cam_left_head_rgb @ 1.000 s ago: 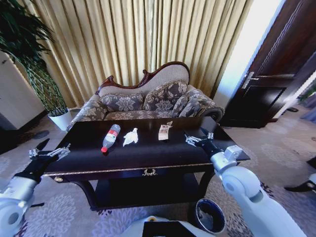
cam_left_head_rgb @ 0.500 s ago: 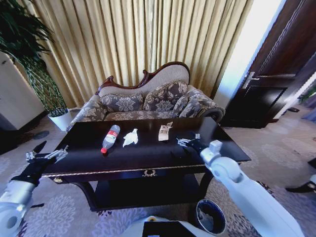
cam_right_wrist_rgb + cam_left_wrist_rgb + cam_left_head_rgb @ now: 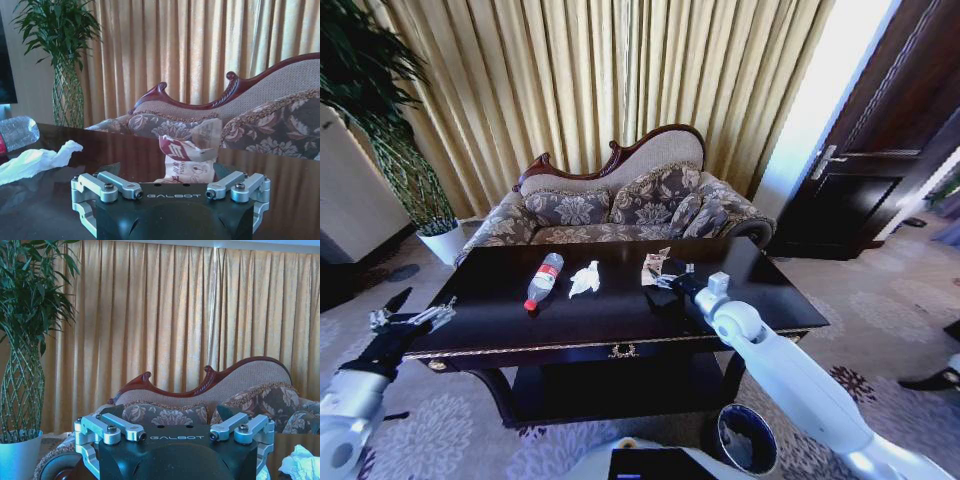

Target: Move to the front of the table and place the trash on the table into the trash bin.

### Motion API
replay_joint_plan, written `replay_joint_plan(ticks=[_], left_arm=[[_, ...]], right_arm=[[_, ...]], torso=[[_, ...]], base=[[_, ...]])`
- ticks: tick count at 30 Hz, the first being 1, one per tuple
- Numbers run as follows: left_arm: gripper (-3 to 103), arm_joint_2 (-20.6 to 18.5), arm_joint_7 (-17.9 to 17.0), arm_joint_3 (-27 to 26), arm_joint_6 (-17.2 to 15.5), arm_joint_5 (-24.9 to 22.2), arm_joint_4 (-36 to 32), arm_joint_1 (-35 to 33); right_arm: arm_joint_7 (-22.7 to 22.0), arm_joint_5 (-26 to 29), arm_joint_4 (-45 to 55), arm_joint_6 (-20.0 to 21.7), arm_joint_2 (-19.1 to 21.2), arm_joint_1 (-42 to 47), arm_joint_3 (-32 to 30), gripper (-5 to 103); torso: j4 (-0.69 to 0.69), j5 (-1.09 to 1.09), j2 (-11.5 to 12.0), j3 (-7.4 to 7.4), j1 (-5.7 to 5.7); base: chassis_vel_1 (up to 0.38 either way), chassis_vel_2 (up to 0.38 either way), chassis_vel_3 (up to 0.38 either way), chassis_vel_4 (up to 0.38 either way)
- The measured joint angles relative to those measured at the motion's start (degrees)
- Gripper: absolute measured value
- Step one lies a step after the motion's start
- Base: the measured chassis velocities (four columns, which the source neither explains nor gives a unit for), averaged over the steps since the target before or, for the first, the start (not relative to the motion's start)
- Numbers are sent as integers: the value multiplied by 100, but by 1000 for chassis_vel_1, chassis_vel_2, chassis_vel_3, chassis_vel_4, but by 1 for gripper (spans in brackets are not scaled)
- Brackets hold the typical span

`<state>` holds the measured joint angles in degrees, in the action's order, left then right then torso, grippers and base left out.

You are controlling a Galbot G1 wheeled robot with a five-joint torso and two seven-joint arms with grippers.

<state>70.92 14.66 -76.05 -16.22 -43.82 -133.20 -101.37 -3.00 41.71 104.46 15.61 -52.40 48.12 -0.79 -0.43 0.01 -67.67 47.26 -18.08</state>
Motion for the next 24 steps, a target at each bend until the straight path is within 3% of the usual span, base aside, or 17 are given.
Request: replay_joint_plan(ticks=[24], left_arm=[[100, 10, 131, -14, 168, 96, -25, -60]], right_arm=[[-16, -8, -966, -19, -430, -897, 561, 100]], torso=[[0, -1, 0, 0, -1]], base=[[0, 0, 0, 0]])
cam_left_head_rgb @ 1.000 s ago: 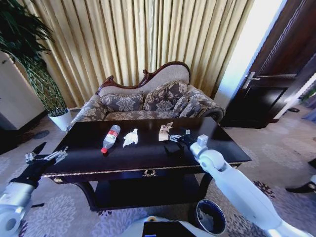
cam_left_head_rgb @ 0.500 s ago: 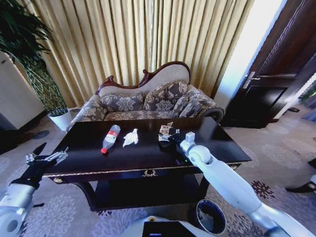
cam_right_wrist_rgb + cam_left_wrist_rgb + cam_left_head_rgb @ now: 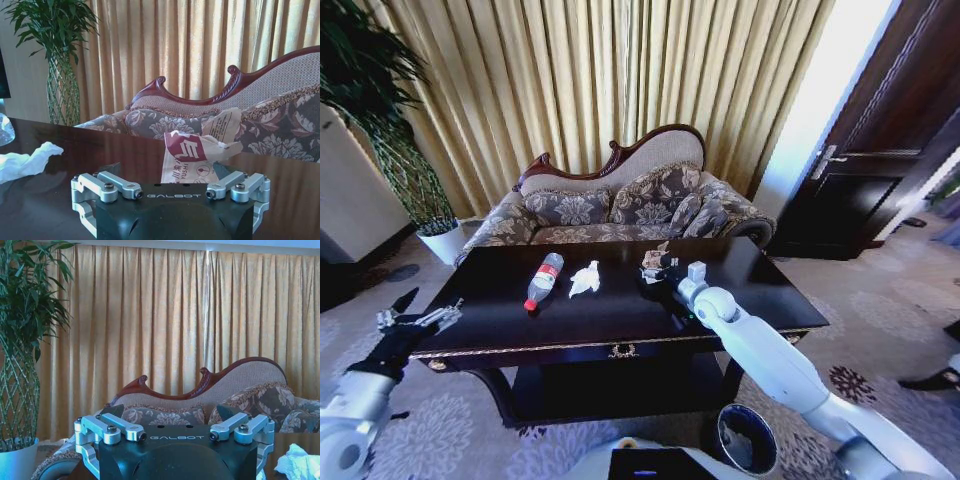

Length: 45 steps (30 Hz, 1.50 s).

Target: Move to the front of the table and place the trash on the table into the trash bin.

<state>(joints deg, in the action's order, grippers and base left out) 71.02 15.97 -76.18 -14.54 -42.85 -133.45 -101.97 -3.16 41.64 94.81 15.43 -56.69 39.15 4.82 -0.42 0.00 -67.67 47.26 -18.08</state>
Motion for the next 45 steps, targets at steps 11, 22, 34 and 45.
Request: replay_joint_plan(ticks=[11, 22, 34, 45], left_arm=[[100, 39, 16, -3, 109, -6, 54, -5], [100, -10, 27, -15, 121, -6, 49, -10], [100, 1, 96, -41, 197, -7, 70, -46], [100, 14, 116, -35, 220, -8, 69, -49]], right_arm=[[-2, -39, -157, -14, 97, -106, -37, 100], [86, -90, -805, -108, -166, -474, -22, 100], [103, -82, -953, -144, -217, -714, 105, 95], [100, -104, -850, -194, -196, -580, 99, 57]], torso=[[-1, 0, 0, 0, 0], [0, 0, 0, 0, 0], [0, 0, 0, 0, 0], [0, 0, 0, -1, 0]], base=[[0, 0, 0, 0], [0, 0, 0, 0], [0, 0, 0, 0], [0, 0, 0, 0]])
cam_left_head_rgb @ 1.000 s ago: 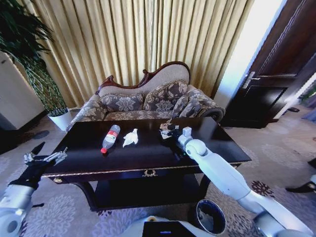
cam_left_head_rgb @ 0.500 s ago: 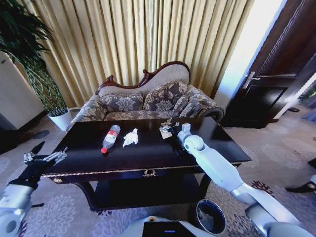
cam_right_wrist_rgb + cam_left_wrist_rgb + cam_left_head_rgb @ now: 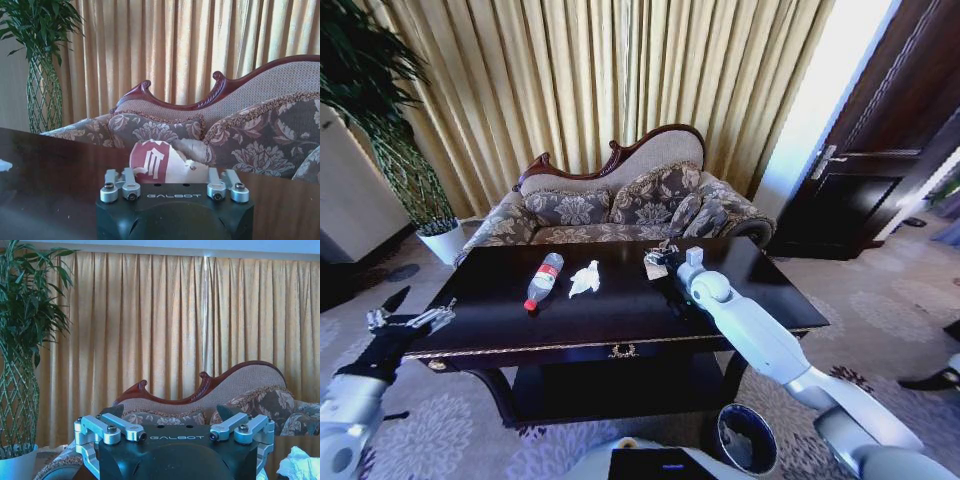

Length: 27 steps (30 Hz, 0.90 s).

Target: Move to the front of the table and place the trash on the table into the trash bin.

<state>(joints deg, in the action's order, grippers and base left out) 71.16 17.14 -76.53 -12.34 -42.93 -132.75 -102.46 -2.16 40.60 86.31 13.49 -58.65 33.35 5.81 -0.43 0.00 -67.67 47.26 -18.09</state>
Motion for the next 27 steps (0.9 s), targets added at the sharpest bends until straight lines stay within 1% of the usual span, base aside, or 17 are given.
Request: replay_joint_plan(ticks=[1, 2, 5, 7, 10, 11, 14, 16, 17, 18, 22, 27], left_arm=[[100, 1, 2, 0, 3, 0, 2, -1], [100, 1, 2, 0, 3, 0, 2, -1], [100, 9, 13, 8, 13, 5, 12, -2], [100, 13, 16, 12, 17, 7, 13, -4], [100, 17, 20, 23, 29, 10, 12, -5], [100, 17, 20, 23, 29, 10, 12, -5], [100, 15, 24, 27, 42, 12, 13, -6], [100, 15, 24, 30, 45, 12, 13, -6], [100, 15, 25, 31, 45, 12, 13, -7], [100, 14, 25, 38, 48, 12, 12, -7], [100, 13, 26, 44, 50, 13, 6, 0], [100, 29, 36, 45, 52, 8, -4, 20]], right_arm=[[0, -5, 19, -5, 8, 34, -13, 52], [0, -5, 19, -5, 8, 34, -13, 52], [-2, -10, 74, -14, 29, 118, -64, 36], [-2, -12, 89, -16, 38, 140, -78, 36], [-5, -23, 146, -34, 58, 229, -127, 20], [-5, -23, 146, -34, 58, 229, -127, 20], [-9, -31, 270, -44, 87, 346, -188, 5], [-12, -31, 305, -44, 97, 375, -202, 5], [-13, -32, 327, -44, 103, 391, -210, 2], [-26, -32, 419, -45, 134, 446, -250, 2], [-147, 23, 582, -43, 186, 492, -308, 2], [-271, 226, 959, 34, 354, 566, -456, 2]], torso=[[0, 0, 0, 0, 0], [0, 0, 0, 0, 0], [0, 0, 0, 0, 0], [0, 0, 0, 0, 0], [0, 0, 0, 0, 0], [0, 0, 0, 0, 0], [0, 0, 0, 0, 0], [0, 0, 0, 0, 0], [0, 0, 0, 0, 0], [0, 0, 0, 0, 0], [0, 0, 0, 0, 0], [0, 0, 0, 0, 0]], base=[[0, 0, 0, 0], [0, 0, 0, 0], [0, 0, 0, 0], [0, 0, 0, 0], [0, 0, 0, 0], [0, 0, 0, 0], [0, 0, 0, 0], [0, 0, 0, 0], [0, 0, 0, 0], [0, 0, 0, 0], [0, 0, 0, 0], [0, 0, 0, 0]])
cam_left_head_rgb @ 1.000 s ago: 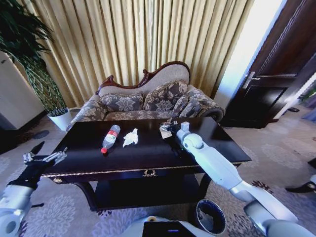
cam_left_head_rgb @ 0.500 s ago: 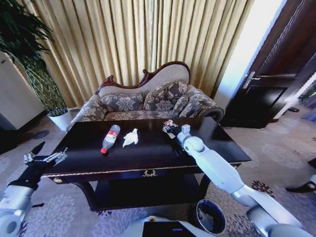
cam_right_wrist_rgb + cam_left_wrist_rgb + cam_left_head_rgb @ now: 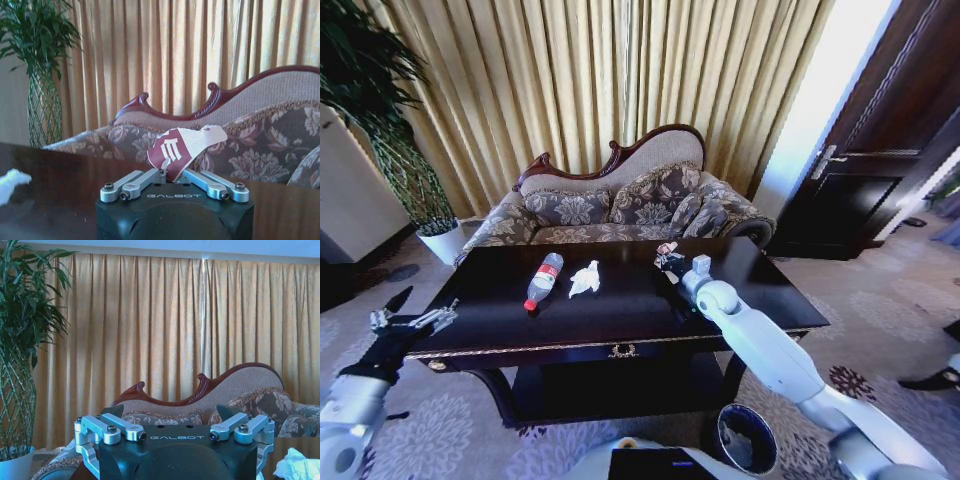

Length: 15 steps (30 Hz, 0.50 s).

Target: Move to the front of the table and place the trash on the table into the trash bin.

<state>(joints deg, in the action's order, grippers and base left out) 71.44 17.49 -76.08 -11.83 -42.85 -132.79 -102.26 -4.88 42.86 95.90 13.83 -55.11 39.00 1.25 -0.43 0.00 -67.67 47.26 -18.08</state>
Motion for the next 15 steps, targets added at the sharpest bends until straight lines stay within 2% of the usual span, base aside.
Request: replay_joint_plan(ticks=[6, 8, 12, 15], left_arm=[[100, 39, -6, -2, 1, -34, 4, 58], [100, 41, -8, -4, 1, -38, 5, 60], [100, 45, -26, -34, 29, -82, 39, 66], [100, 66, -24, -36, 66, -95, 55, 66]], right_arm=[[-571, 176, 581, 105, 216, 226, -366, 2], [-605, 177, 613, 112, 226, 253, -398, 2], [-965, 178, 965, 264, 374, 630, -857, 2], [-1062, 186, 1163, 293, 477, 950, -1212, 2]], torso=[[0, 0, 0, 0, 0], [0, 0, 0, 0, 0], [1, 0, 0, 0, 0], [-1, -1, 0, 0, 0]], base=[[0, 0, 0, 0], [0, 0, 0, 0], [0, 0, 0, 0], [0, 0, 0, 0]])
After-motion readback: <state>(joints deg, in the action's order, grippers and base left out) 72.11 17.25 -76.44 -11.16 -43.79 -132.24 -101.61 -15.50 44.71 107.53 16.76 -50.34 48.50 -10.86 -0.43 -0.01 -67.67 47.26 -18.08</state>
